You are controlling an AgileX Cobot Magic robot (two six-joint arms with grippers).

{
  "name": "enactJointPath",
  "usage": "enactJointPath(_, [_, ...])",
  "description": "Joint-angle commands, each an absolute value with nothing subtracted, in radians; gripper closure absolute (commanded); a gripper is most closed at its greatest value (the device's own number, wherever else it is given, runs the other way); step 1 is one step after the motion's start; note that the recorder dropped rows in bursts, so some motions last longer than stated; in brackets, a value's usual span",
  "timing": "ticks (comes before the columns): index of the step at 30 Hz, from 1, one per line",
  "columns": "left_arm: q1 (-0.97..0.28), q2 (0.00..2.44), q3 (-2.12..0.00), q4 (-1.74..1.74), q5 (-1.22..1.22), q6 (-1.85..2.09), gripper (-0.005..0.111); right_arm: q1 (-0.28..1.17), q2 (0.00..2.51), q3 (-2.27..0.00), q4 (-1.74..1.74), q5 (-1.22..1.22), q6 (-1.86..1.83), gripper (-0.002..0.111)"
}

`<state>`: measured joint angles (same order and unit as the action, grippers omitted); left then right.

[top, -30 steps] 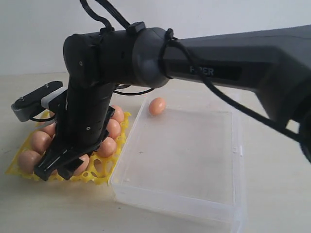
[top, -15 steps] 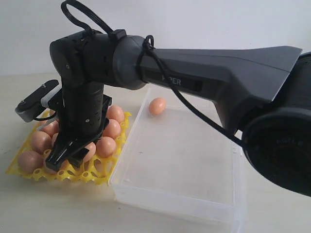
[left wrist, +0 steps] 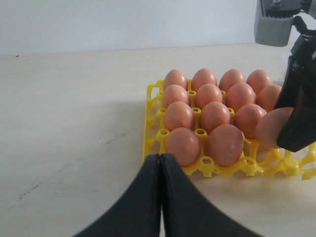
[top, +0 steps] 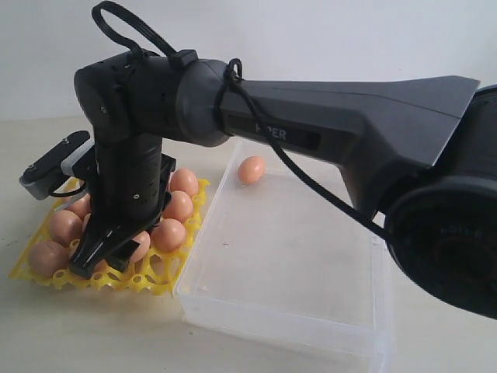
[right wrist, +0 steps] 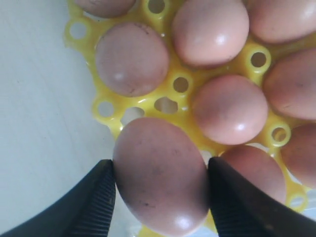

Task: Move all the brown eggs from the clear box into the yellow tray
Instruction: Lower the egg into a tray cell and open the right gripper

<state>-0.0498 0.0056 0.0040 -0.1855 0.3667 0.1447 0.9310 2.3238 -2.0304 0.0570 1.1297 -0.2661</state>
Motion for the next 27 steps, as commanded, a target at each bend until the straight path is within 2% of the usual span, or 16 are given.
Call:
enactJointPath(1, [-0.049,0.000,0.000,-0.186,0.357,0.146,0.107,0.943,2.319,-2.041,0.054,1.128,-0.262,0.108])
enactJointPath(10, [-0.049,0.000,0.000,-0.186,0.357,0.146,0.107,0.941,2.319,-2.041,0.062,1.102,-0.262,0.108])
enactJointPath(12, [-0.049,0.000,0.000,-0.186,0.357,0.146,0.107,0.941,2.319,-2.041,0.062,1.095,-0.262,0.103])
enactJointPath(20, [-0.049,0.000,0.000,-0.186,0.357,0.146,0.107,0.941,2.319,-2.041,0.042,1.096,-0.235,0.074])
enactJointPath(22, [-0.049,0.000,0.000,-0.186,0.357,0.146,0.107,0.941,2.319,-2.041,0.042,1.096,-0.235,0.069])
enactJointPath(27, [-0.049,0.000,0.000,-0.186,0.357,0.146,0.107,0.941,2.319,-2.041,0.042,1.096,-0.235,0.068])
